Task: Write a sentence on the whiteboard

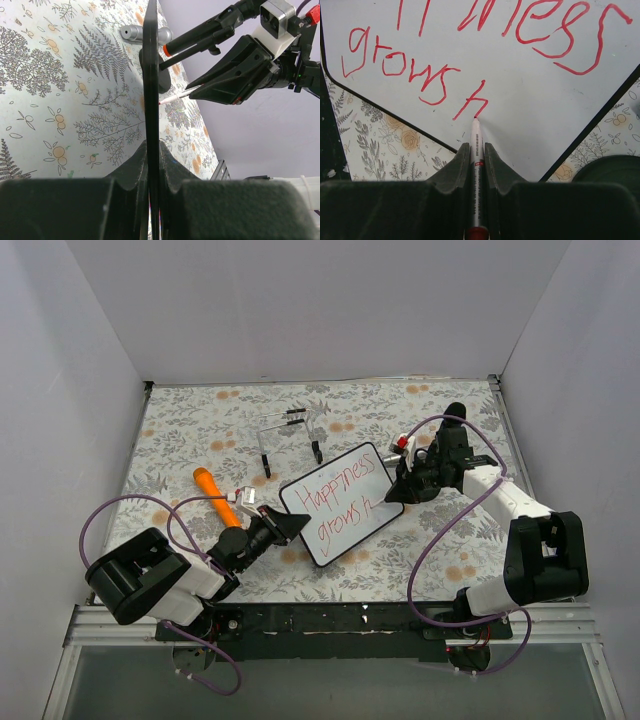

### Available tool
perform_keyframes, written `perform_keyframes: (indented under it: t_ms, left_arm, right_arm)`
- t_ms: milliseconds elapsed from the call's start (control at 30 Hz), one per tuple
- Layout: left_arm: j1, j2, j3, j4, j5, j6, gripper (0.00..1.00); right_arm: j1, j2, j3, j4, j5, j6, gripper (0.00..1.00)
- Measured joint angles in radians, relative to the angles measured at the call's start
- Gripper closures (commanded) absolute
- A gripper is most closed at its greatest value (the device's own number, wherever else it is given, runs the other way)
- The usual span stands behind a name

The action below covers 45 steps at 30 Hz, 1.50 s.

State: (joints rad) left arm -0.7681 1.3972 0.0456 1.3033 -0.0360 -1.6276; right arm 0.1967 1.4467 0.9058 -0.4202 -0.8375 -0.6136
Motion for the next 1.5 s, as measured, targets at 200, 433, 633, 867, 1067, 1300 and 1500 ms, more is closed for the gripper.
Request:
perform_keyframes:
  t_ms: [200,433,633,867,1067,1300,1500]
  left_arm:
    - [0.0,0.0,0.0,0.0,0.0,0.0,1.0]
    - [0.0,0.0,0.0,0.0,0.0,0.0,1.0]
    - [0.0,0.0,0.0,0.001,0.001,0.001,1.0]
    - [0.0,0.0,0.0,0.002,0.001,0.004,1.0]
    - [0.0,0.0,0.0,0.003,0.002,0.006,1.0]
    - [0.0,0.0,0.0,0.003,0.002,0.008,1.0]
    - [0.0,0.0,0.0,0.003,0.002,0.008,1.0]
  right_arm:
    - [0.0,0.0,0.0,-0.026,0.006,-0.017,0.99]
    - [-0.007,0.0,0.0,-0.04,0.016,-0.02,0.99]
    - [-0.016,0.0,0.013,-0.054,0.027,-0.019,0.99]
    - [-0.027,-0.006,0.048,-0.049,0.006,-0.013,0.99]
    - [-0.038,-0.027,0.047,-0.022,-0.008,0.006,0.99]
    - [-0.054,-0.027,0.044,0.018,-0.014,0.016,0.99]
    - [-0.057,-0.026,0.041,0.034,-0.022,0.016,0.99]
